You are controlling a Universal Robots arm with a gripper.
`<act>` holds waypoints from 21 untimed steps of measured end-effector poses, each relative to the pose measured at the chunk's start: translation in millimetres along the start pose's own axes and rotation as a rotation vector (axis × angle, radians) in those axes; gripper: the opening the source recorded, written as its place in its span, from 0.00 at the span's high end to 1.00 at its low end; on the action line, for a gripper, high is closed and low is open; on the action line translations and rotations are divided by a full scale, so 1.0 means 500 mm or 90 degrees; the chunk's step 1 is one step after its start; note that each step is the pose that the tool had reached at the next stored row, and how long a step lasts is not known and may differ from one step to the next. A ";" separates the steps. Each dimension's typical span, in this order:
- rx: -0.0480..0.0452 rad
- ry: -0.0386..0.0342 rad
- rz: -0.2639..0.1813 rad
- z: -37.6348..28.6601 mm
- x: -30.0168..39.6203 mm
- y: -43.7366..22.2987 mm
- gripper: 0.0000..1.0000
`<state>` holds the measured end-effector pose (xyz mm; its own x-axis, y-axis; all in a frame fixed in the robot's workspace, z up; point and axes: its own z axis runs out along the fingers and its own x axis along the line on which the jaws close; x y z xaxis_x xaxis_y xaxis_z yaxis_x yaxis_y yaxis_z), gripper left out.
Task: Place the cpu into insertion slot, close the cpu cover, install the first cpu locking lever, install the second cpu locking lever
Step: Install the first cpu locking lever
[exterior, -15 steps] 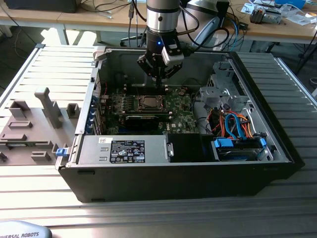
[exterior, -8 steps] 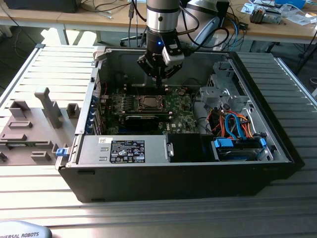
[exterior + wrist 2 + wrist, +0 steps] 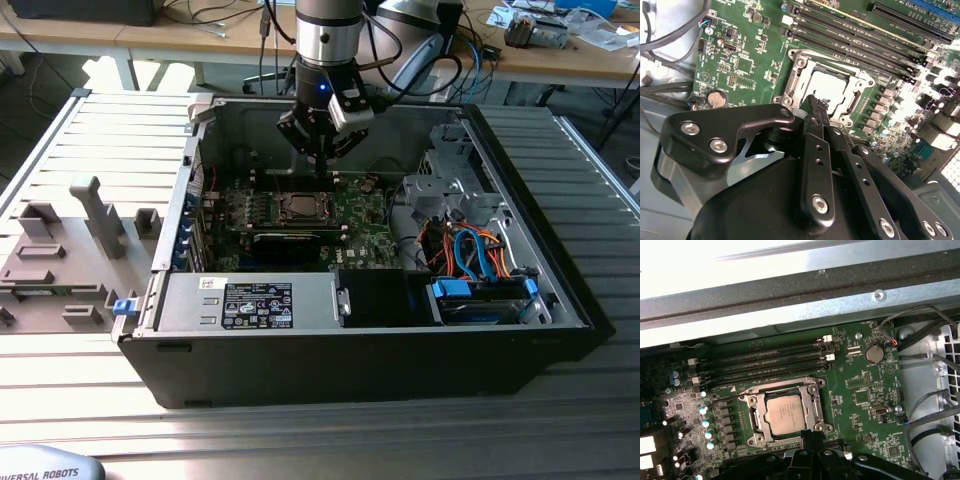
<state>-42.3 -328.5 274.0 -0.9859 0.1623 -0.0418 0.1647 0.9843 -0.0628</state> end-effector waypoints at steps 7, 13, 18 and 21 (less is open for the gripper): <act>-0.0005 -0.0007 -0.011 0.000 0.000 0.000 0.89; -0.0008 -0.0012 -0.018 0.000 0.000 0.000 0.89; -0.0011 -0.0016 -0.025 0.000 0.000 0.000 0.89; -0.0014 -0.0020 -0.031 0.000 0.000 0.000 0.89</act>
<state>-42.3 -328.5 273.9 -0.9927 0.1135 -0.0418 0.1160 0.9913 -0.0627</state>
